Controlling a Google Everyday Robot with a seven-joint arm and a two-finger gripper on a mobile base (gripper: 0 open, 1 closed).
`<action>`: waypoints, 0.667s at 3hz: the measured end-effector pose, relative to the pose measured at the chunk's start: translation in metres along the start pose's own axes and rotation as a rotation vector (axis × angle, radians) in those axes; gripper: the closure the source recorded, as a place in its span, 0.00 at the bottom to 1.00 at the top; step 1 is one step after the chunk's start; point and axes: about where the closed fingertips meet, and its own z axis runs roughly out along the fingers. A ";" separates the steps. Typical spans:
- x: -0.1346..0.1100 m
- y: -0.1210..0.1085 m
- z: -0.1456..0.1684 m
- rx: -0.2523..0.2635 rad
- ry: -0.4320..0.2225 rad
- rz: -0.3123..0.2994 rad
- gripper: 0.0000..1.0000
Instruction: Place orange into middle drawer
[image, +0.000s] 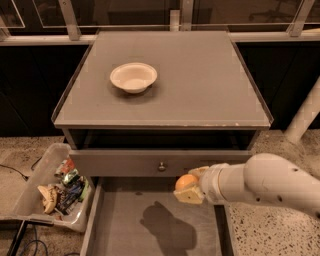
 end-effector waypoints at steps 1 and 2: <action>0.038 0.001 0.030 0.018 -0.019 0.029 1.00; 0.067 -0.008 0.063 0.025 -0.022 0.063 1.00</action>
Offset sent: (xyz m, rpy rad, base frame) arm 0.0040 -0.0123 -0.1393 0.0366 0.0224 -0.0906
